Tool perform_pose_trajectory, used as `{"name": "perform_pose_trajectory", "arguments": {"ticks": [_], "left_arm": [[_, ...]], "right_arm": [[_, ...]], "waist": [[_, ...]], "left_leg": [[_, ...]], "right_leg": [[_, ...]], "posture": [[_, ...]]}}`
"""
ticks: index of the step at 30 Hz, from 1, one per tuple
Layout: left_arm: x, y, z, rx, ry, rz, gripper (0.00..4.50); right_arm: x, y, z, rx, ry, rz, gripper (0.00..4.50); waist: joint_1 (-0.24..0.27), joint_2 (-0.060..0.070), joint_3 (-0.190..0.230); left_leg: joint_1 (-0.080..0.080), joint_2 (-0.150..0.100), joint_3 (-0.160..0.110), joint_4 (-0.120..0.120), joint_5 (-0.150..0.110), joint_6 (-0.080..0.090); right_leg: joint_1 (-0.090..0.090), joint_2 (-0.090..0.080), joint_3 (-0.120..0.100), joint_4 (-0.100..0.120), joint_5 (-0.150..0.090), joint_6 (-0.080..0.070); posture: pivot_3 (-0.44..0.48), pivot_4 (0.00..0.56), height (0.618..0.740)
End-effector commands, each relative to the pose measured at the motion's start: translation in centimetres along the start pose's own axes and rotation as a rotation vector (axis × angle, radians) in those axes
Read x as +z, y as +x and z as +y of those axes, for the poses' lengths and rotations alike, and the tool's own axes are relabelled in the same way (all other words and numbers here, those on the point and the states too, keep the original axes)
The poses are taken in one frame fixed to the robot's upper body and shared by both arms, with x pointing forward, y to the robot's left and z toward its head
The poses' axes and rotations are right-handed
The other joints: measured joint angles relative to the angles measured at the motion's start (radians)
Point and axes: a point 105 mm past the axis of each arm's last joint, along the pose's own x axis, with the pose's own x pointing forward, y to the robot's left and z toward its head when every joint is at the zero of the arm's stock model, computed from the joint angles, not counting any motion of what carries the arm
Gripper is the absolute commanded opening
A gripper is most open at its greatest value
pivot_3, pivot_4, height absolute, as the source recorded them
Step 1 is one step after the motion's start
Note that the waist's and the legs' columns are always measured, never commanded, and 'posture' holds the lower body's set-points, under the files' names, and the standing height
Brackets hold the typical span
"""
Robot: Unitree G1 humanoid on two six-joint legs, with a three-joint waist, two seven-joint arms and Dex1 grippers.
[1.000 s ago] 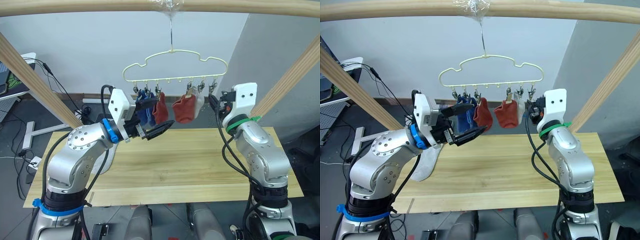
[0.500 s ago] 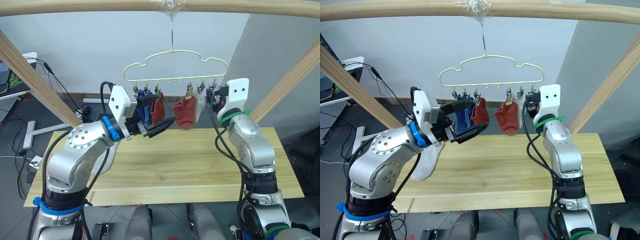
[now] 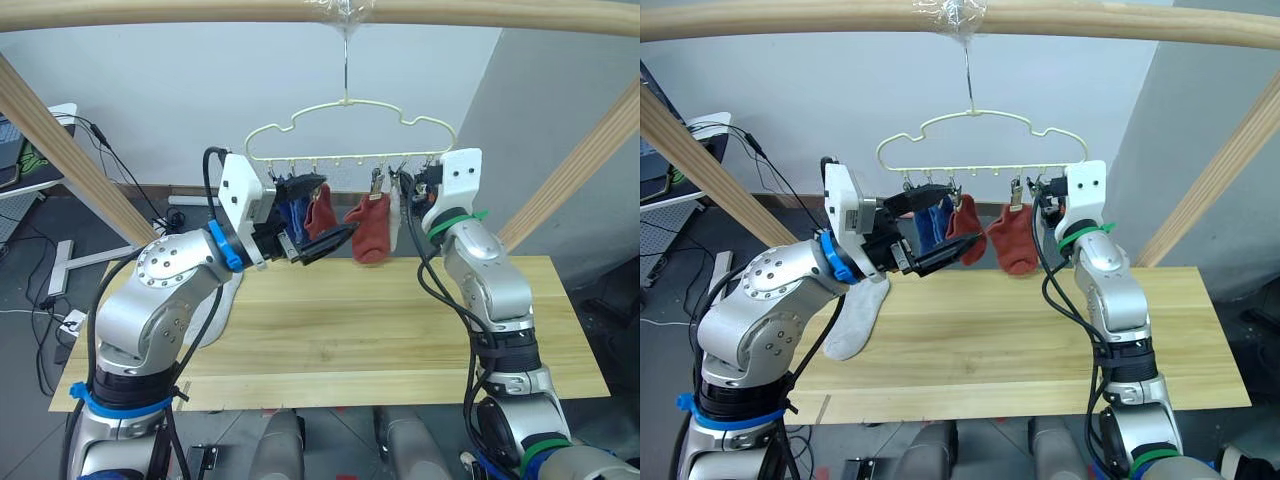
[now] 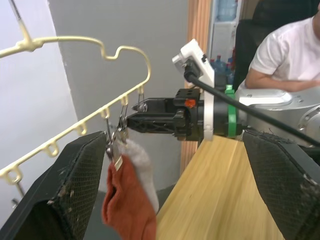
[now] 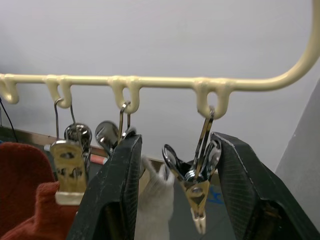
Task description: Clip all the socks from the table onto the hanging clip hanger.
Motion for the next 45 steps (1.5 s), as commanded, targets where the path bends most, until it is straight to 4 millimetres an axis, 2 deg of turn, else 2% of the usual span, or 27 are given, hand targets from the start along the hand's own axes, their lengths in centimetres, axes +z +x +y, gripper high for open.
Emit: {"name": "perform_pose_trajectory", "arguments": {"ticks": [1,10,14,16,19,24,30,31,33,36,37,39,42,45], "left_arm": [[0.9,0.1,-0.6,-0.024,0.018,-0.035,4.5],[1.1,0.4,-0.7,-0.032,0.015,-0.05,4.5],[1.0,0.4,-0.8,-0.04,0.011,-0.052,4.5],[1.1,0.4,-0.8,-0.04,0.011,-0.053,4.5],[1.1,0.4,-0.9,-0.041,0.011,-0.054,4.5],[0.6,0.2,-0.9,-0.027,0.0,-0.043,4.5],[-1.7,-0.9,0.1,0.109,-0.082,0.027,4.5],[-3.3,-1.9,0.9,0.19,-0.107,0.069,4.5],[-5.1,-3.2,1.6,0.28,-0.129,0.119,4.5],[-10.3,-7.7,4.1,0.546,-0.174,0.286,4.5],[-11.1,-8.6,4.4,0.588,-0.173,0.319,4.5],[-13.9,-11.8,5.6,0.714,-0.14,0.43,4.5],[-16.8,-15.6,7.1,0.883,-0.087,0.544,4.5],[-18.7,-17.6,8.0,0.992,-0.093,0.601,4.5]], "right_arm": [[1.7,0.1,0.0,0.006,-0.011,-0.069,2.27],[1.8,0.4,-0.2,0.008,-0.016,-0.079,2.27],[1.8,0.5,-0.2,0.013,-0.015,-0.082,1.41],[1.9,0.6,-0.3,0.01,-0.016,-0.084,0.73],[1.9,0.6,-0.4,0.007,-0.019,-0.085,0.03],[1.8,0.4,-0.6,0.013,-0.047,-0.084,0.03],[1.8,0.2,-1.2,0.007,-0.05,-0.073,0.03],[1.7,0.2,-1.4,0.003,-0.057,-0.065,0.03],[1.7,0.2,-1.7,-0.001,-0.066,-0.056,0.03],[1.6,0.1,-2.0,-0.009,-0.071,-0.049,0.03],[1.6,0.2,-2.1,-0.01,-0.071,-0.048,0.03],[1.5,0.1,-1.9,-0.004,-0.072,-0.045,0.03],[1.1,0.0,-1.7,0.008,-0.078,-0.026,0.03],[1.1,-0.1,-1.7,0.011,-0.078,-0.023,0.03]], "waist": [[0.0,0.0,0.0],[0.003,0.0,0.0],[0.003,0.0,0.0],[0.003,0.0,0.0],[0.003,0.0,0.0],[0.003,0.0,0.0],[0.004,0.0,0.0],[0.004,0.0,0.0],[0.003,0.0,0.0],[0.003,0.001,0.0],[0.002,0.001,0.001],[0.006,0.001,0.001],[0.012,0.001,0.001],[0.016,0.001,0.001]], "left_leg": [[0.0,0.0,0.0,0.0,0.0,0.0],[0.0,0.0,0.0,0.0,0.0,0.0],[0.0,0.0,0.0,0.0,0.0,0.0],[0.0,0.0,0.0,0.0,0.0,0.0],[0.0,0.0,0.0,0.0,0.0,0.0],[0.0,0.0,0.0,0.0,0.0,0.0],[0.0,0.0,0.0,0.0,0.0,0.0],[0.0,0.0,0.0,0.0,0.0,0.0],[0.001,0.0,0.001,0.0,0.0,0.0],[0.001,0.0,0.0,0.0,0.0,0.0],[0.002,0.0,0.0,0.0,0.0,0.0],[0.002,0.0,0.0,0.0,0.0,0.0],[0.002,0.0,0.001,0.0,0.0,0.0],[0.002,0.0,0.0,0.0,0.0,0.0]], "right_leg": [[0.0,0.0,0.0,0.0,0.0,0.0],[0.0,0.0,0.0,0.0,0.0,0.0],[0.0,0.0,0.0,0.0,0.0,-0.001],[0.0,0.0,0.0,0.0,0.0,0.0],[0.0,0.0,0.0,0.0,0.0,0.0],[0.0,0.0,0.0,0.0,0.0,-0.001],[0.0,0.0,0.0,0.001,0.0,0.0],[0.0,0.0,0.0,0.001,0.0,-0.001],[0.001,0.0,0.001,0.001,0.0,-0.001],[0.0,0.0,0.001,0.001,0.0,-0.001],[0.0,0.0,0.001,0.001,0.0,-0.001],[0.0,0.0,0.001,0.001,0.0,-0.001],[0.0,0.0,0.001,0.001,-0.001,0.0],[0.0,0.0,0.0,0.001,-0.001,0.0]], "posture": [[0.094,0.26,0.74],[0.092,0.261,0.74],[0.092,0.261,0.74],[0.092,0.261,0.74],[0.092,0.262,0.74],[0.092,0.262,0.74],[0.088,0.267,0.74],[0.088,0.267,0.74],[0.083,0.268,0.74],[0.083,0.268,0.74],[0.083,0.268,0.74],[0.095,0.267,0.74],[0.095,0.267,0.74],[0.109,0.266,0.74]]}}
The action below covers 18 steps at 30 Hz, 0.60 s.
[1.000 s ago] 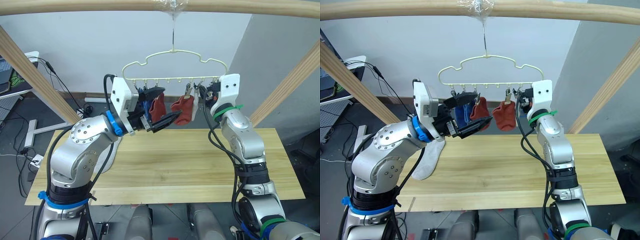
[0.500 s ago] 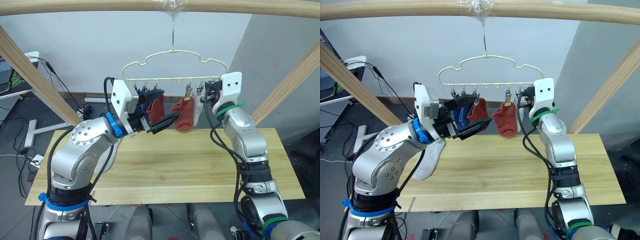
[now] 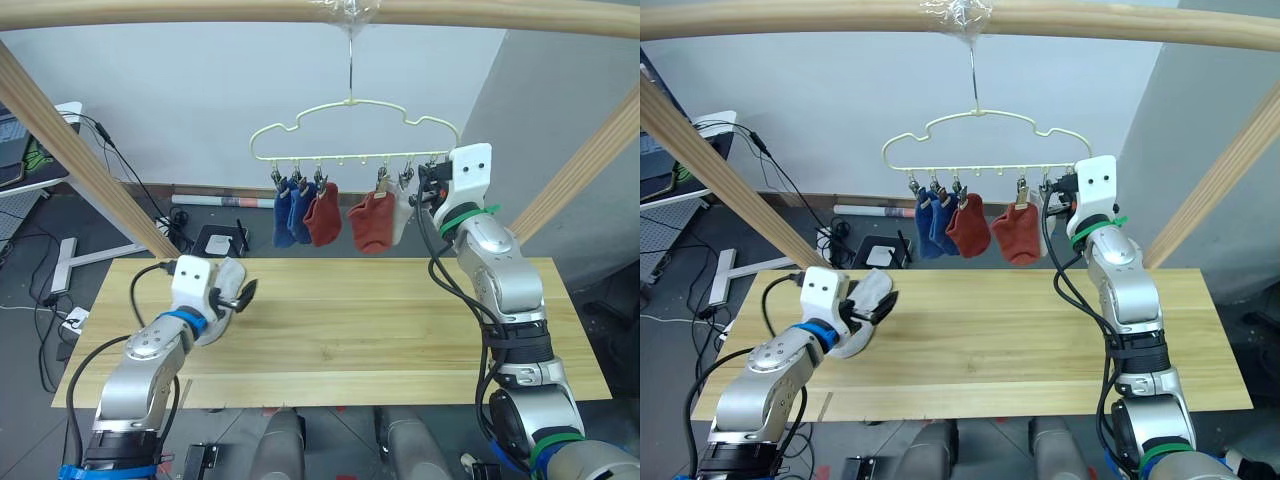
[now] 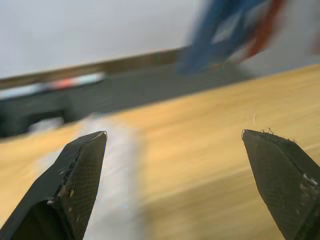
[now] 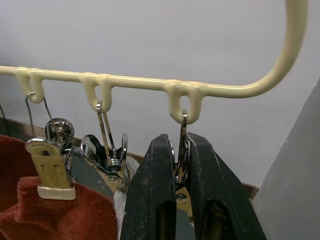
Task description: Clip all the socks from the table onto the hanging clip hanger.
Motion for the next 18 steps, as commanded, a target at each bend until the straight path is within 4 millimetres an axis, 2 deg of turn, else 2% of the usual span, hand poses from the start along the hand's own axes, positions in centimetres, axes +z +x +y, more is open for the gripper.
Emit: {"name": "perform_pose_trajectory", "arguments": {"ticks": [1,5,8,12,17,18], "left_arm": [[-0.6,0.7,2.4,0.131,0.01,-0.003,4.5],[-1.9,1.0,3.5,0.172,-0.029,0.042,4.5],[-3.8,0.9,4.5,0.197,-0.113,0.123,4.5],[-7.1,0.8,3.7,0.129,-0.191,0.25,4.5],[-9.5,0.4,2.1,0.057,-0.212,0.336,4.5],[-10.0,0.2,1.7,0.043,-0.224,0.353,4.31]], "right_arm": [[1.5,-0.4,-0.1,0.003,-0.016,-0.049,0.03],[1.3,-0.6,-0.3,0.002,-0.018,-0.044,0.03],[1.1,-0.8,-0.4,0.003,-0.021,-0.039,0.03],[0.9,-1.0,-0.6,0.005,-0.024,-0.03,0.03],[0.7,-1.3,-0.9,0.004,-0.032,-0.018,0.03],[0.7,-1.3,-1.0,0.003,-0.033,-0.017,0.03]], "waist": [[0.005,0.0,0.0],[0.007,0.0,0.0],[0.006,0.0,0.0],[0.005,0.0,0.0],[0.014,0.001,-0.001],[0.016,0.001,-0.001]], "left_leg": [[0.0,0.0,0.0,0.0,0.0,0.0],[-0.001,0.0,0.0,0.0,0.0,0.0],[0.0,0.0,0.0,0.0,0.0,0.0],[0.0,0.0,0.0,0.0,0.0,0.0],[0.002,0.0,-0.001,0.0,0.0,0.0],[0.003,0.0,0.0,0.0,0.0,0.0]], "right_leg": [[0.0,0.0,0.0,0.0,0.0,0.0],[0.0,0.0,-0.001,-0.001,0.001,0.0],[0.0,0.0,-0.001,0.0,0.001,0.0],[0.0,0.0,-0.001,0.0,0.001,0.0],[0.002,0.0,-0.001,0.001,0.0,0.001],[0.003,-0.001,-0.001,0.001,0.0,0.001]], "posture": [[0.109,0.266,0.74],[0.134,0.268,0.74],[0.143,0.265,0.74],[0.172,0.255,0.74],[0.191,0.249,0.74],[0.191,0.249,0.74]]}}
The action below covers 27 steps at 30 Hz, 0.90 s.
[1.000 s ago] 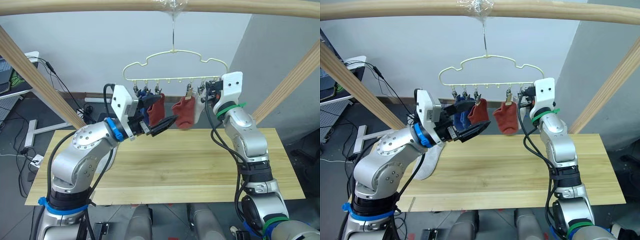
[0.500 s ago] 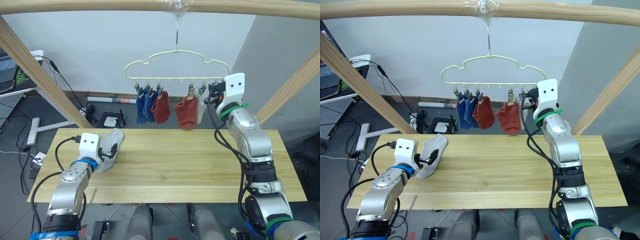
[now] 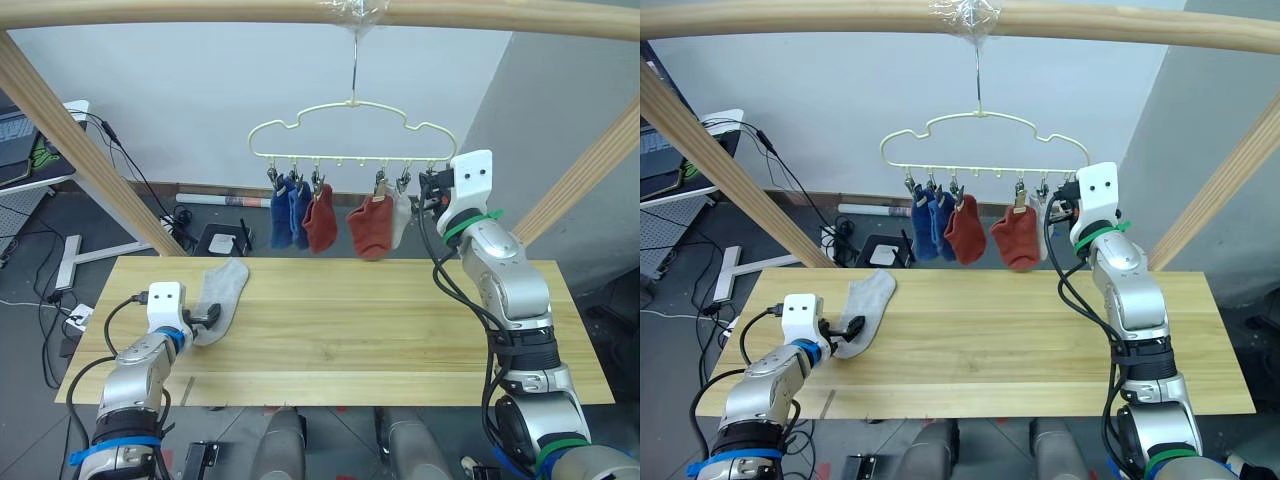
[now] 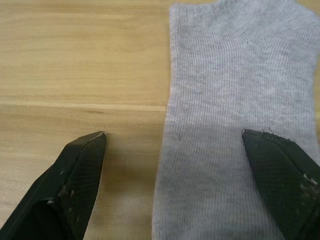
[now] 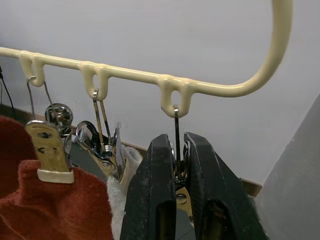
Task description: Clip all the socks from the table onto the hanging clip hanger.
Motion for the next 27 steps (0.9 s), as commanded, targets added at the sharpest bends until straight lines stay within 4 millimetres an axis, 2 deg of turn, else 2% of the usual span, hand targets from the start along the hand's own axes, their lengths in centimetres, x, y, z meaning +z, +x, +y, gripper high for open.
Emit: {"name": "perform_pose_trajectory", "arguments": {"ticks": [1,2,8,13,15,16,22,27], "left_arm": [[-4.2,-0.4,-0.6,-0.036,-0.002,0.144,4.12],[-4.5,-0.5,-0.4,-0.033,0.017,0.152,3.98],[-4.5,-0.6,-0.6,-0.055,0.072,0.146,2.2],[-3.8,-0.4,-3.9,-0.168,0.136,0.101,0.73],[-3.6,-0.5,-4.6,-0.192,0.141,0.09,0.15],[-3.5,-0.6,-4.8,-0.197,0.142,0.088,0.03],[-1.2,-1.5,-7.6,-0.28,0.143,0.008,0.03],[1.0,-3.9,-12.1,-0.475,0.136,-0.062,0.03]], "right_arm": [[1.2,-0.6,-0.8,-0.02,-0.015,-0.038,0.03],[1.1,-0.6,-1.0,-0.024,-0.015,-0.035,0.03],[1.1,-0.8,-1.2,-0.03,-0.019,-0.029,0.03],[1.0,-1.3,-1.6,-0.034,-0.024,-0.031,0.03],[1.0,-1.4,-1.7,-0.034,-0.026,-0.031,0.03],[0.9,-1.4,-1.8,-0.034,-0.026,-0.03,0.03],[1.0,-1.5,-2.4,-0.043,-0.015,-0.022,0.03],[1.1,-1.7,-3.3,-0.062,0.028,-0.005,0.03]], "waist": [[0.003,0.001,0.0],[0.005,0.002,-0.001],[0.01,0.005,-0.003],[0.016,0.006,-0.005],[0.021,0.006,-0.005],[0.025,0.006,-0.005],[0.04,0.006,-0.005],[0.044,0.006,-0.005]], "left_leg": [[0.0,0.0,0.0,0.0,0.0,0.0],[0.0,0.0,0.0,0.0,0.0,0.0],[0.001,0.0,0.0,0.0,0.0,0.0],[0.001,0.0,0.0,0.0,0.0,0.0],[0.001,0.0,0.0,0.0,0.0,0.0],[0.001,0.0,0.0,0.0,0.0,0.0],[0.0,0.0,0.0,0.0,0.0,0.0],[-0.001,0.0,0.0,0.0,0.0,0.0]], "right_leg": [[0.0,0.0,0.0,0.0,0.0,0.0],[0.0,0.0,0.0,0.0,0.0,0.0],[0.0,0.0,0.0,0.0,-0.001,0.001],[0.001,0.0,0.0,0.0,-0.001,0.001],[0.001,0.0,0.0,0.0,0.0,0.0],[0.001,0.0,0.0,0.0,0.0,0.0],[0.001,0.0,0.0,-0.001,0.0,0.001],[0.0,0.0,0.0,-0.002,0.0,-0.001]], "posture": [[0.191,0.249,0.74],[0.191,0.249,0.74],[0.187,0.25,0.74],[0.236,0.226,0.74],[0.247,0.22,0.74],[0.251,0.22,0.74],[0.254,0.223,0.74],[0.279,0.214,0.74]]}}
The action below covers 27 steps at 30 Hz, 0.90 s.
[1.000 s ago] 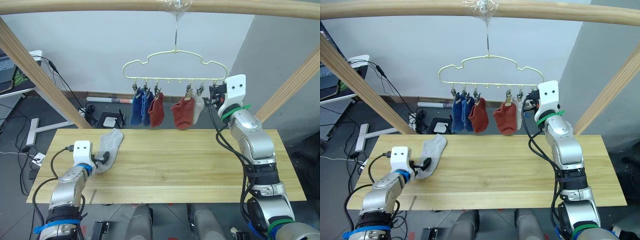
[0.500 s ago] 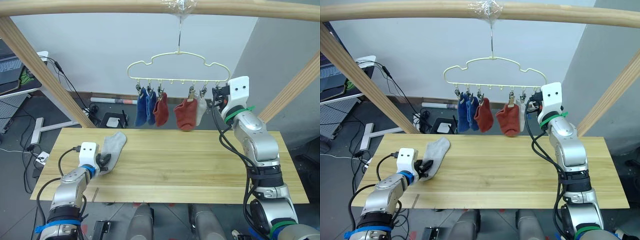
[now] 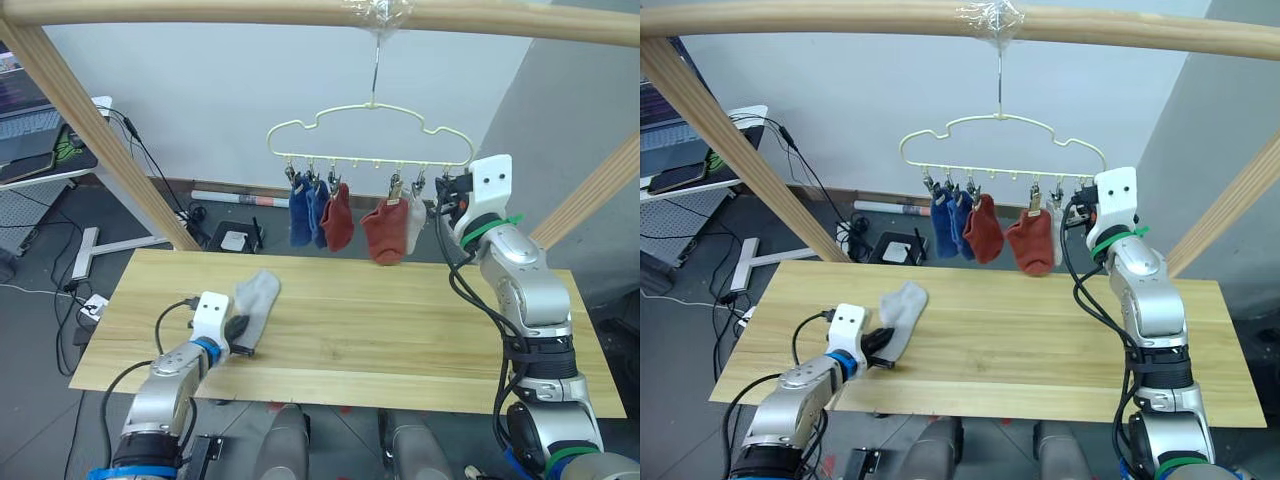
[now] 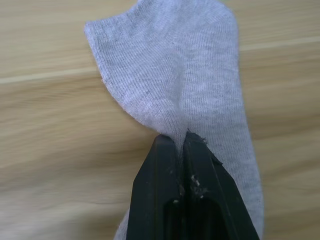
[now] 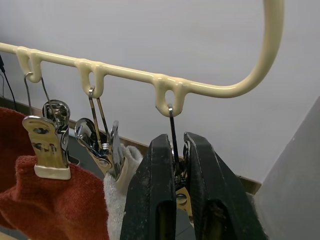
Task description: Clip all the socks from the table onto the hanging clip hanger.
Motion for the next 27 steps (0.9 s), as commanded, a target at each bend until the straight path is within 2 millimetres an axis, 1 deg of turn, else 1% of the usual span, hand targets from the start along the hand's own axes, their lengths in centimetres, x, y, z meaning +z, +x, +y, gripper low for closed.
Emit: {"name": "perform_pose_trajectory", "arguments": {"ticks": [1,2,3,4,5,6,7,8,10,11,14,16,18,20,21,22,24,25,27], "left_arm": [[2.7,-0.9,-3.2,-0.137,0.016,-0.08,0.03],[3.3,-1.2,-3.9,-0.165,0.012,-0.098,0.03],[3.9,-1.4,-4.3,-0.184,0.01,-0.109,0.03],[4.9,-1.9,-5.2,-0.232,0.009,-0.137,0.03],[6.6,-2.4,-6.5,-0.302,0.019,-0.183,0.03],[7.5,-2.9,-7.5,-0.35,0.027,-0.211,0.03],[8.7,-3.5,-8.9,-0.419,0.025,-0.252,0.03],[10.0,-3.8,-10.0,-0.467,0.05,-0.306,0.03],[11.8,-4.0,-11.3,-0.512,0.058,-0.37,0.03],[12.5,-3.9,-12.0,-0.527,0.044,-0.397,0.03],[13.5,-3.6,-13.7,-0.569,0.031,-0.434,0.03],[13.8,-3.1,-15.3,-0.596,0.03,-0.441,0.03],[14.0,-2.6,-16.3,-0.607,0.007,-0.455,0.03],[14.2,-1.7,-17.8,-0.642,-0.022,-0.473,0.03],[14.3,-1.4,-18.4,-0.658,-0.029,-0.481,0.03],[14.5,-1.0,-18.8,-0.663,-0.022,-0.49,0.03],[15.6,-0.7,-19.5,-0.689,-0.043,-0.531,0.03],[16.0,-0.6,-19.6,-0.697,-0.057,-0.546,0.03],[16.7,-0.8,-20.0,-0.723,-0.059,-0.57,0.03]], "right_arm": [[1.5,-0.4,-1.0,-0.022,0.03,-0.031,0.03],[1.6,-0.5,-1.2,-0.022,0.04,-0.024,0.03],[1.8,-0.3,-1.3,-0.022,0.047,-0.019,0.03],[1.9,-0.2,-1.5,-0.019,0.064,-0.006,0.03],[2.2,0.3,-1.6,-0.012,0.091,0.017,0.03],[2.2,0.4,-1.6,-0.006,0.11,0.033,0.03],[2.2,0.5,-1.8,-0.009,0.147,0.056,0.03],[2.1,0.6,-1.8,-0.012,0.199,0.082,0.03],[2.1,0.9,-1.9,-0.018,0.27,0.117,0.03],[2.2,1.0,-2.0,-0.019,0.295,0.132,0.03],[2.5,0.9,-2.0,-0.004,0.321,0.159,0.03],[3.1,0.9,-1.5,0.048,0.349,0.173,0.03],[3.3,0.8,-1.2,0.085,0.357,0.192,0.03],[3.2,0.3,-1.5,0.09,0.439,0.242,0.03],[3.2,0.2,-1.5,0.091,0.475,0.258,0.03],[3.2,0.1,-1.8,0.076,0.527,0.27,0.03],[3.4,-0.1,-2.0,0.055,0.596,0.286,0.03],[3.5,-0.1,-2.1,0.05,0.618,0.293,0.03],[3.6,-0.3,-2.2,0.039,0.645,0.304,0.03]], "waist": [[0.002,0.0,0.0],[0.002,0.0,0.0],[0.003,0.0,0.0],[0.002,0.0,0.0],[0.0,-0.001,0.002],[-0.002,-0.001,0.005],[-0.002,-0.002,0.006],[-0.002,-0.002,0.005],[-0.003,-0.003,0.006],[-0.003,-0.003,0.006],[-0.006,-0.003,0.006],[-0.007,-0.003,0.006],[-0.01,-0.003,0.006],[-0.011,-0.003,0.006],[-0.012,-0.003,0.006],[-0.015,-0.003,0.006],[-0.024,-0.003,0.006],[-0.027,-0.003,0.006],[-0.034,-0.003,0.006]], "left_leg": [[0.0,0.0,0.0,0.0,0.0,0.0],[0.0,0.0,0.0,0.0,0.0,0.0],[0.0,0.0,0.0,0.0,0.0,0.0],[0.0,0.0,0.0,0.0,0.0,0.0],[0.0,0.0,0.0,0.0,0.0,0.0],[0.0,0.0,0.0,0.0,0.0,0.0],[-0.001,0.0,0.0,0.001,0.0,0.0],[-0.002,0.0,0.0,0.001,0.001,0.001],[-0.001,0.0,0.0,0.001,0.001,0.001],[-0.001,0.0,0.0,0.001,0.001,0.001],[-0.001,0.0,0.0,0.001,0.001,0.001],[-0.002,0.0,0.0,0.001,0.001,0.002],[-0.002,0.0,0.0,0.001,0.001,0.002],[-0.002,0.0,0.0,0.001,0.001,0.002],[-0.002,0.0,0.0,0.001,0.001,0.002],[-0.003,-0.001,0.0,0.002,0.001,0.002],[-0.003,-0.001,0.0,0.002,0.001,0.002],[-0.003,-0.001,0.0,0.002,0.001,0.002],[-0.003,-0.001,0.0,0.002,0.001,0.002]], "right_leg": [[0.0,0.0,0.0,0.0,0.0,0.0],[0.0,0.0,0.0,0.0,0.0,0.0],[0.0,0.0,0.0,0.0,0.0,0.0],[0.0,0.0,0.0,0.0,0.0,0.0],[0.0,0.0,0.0,0.0,0.0,0.0],[0.0,0.0,0.0,0.0,-0.001,0.0],[-0.001,0.0,0.0,0.001,-0.003,-0.002],[-0.002,0.0,0.0,0.0,-0.003,-0.002],[-0.001,0.0,0.0,0.0,-0.003,-0.003],[-0.001,0.0,0.0,0.0,-0.002,-0.003],[-0.001,0.0,0.0,-0.001,0.0,0.0],[-0.001,0.0,0.0,-0.001,0.001,-0.001],[-0.001,0.0,0.0,-0.001,0.001,-0.002],[-0.001,0.0,0.0,-0.001,0.001,-0.001],[-0.001,0.0,0.0,-0.001,0.001,-0.001],[-0.001,0.0,0.0,-0.001,0.001,-0.001],[-0.001,0.0,0.0,-0.001,0.0,-0.002],[-0.002,0.0,0.0,0.0,0.0,-0.003],[-0.002,0.0,0.0,0.0,0.0,-0.002]], "posture": [[0.279,0.214,0.74],[0.291,0.202,0.74],[0.263,0.211,0.74],[0.263,0.211,0.74],[0.203,0.254,0.74],[0.189,0.267,0.74],[0.189,0.267,0.74],[0.183,0.24,0.74],[0.148,0.275,0.74],[0.148,0.275,0.74],[0.143,0.271,0.74],[0.09,0.273,0.74],[0.09,0.273,0.74],[0.053,0.272,0.74],[0.053,0.272,0.74],[0.038,0.274,0.74],[0.027,0.273,0.74],[0.009,0.272,0.74],[0.009,0.272,0.74]]}}
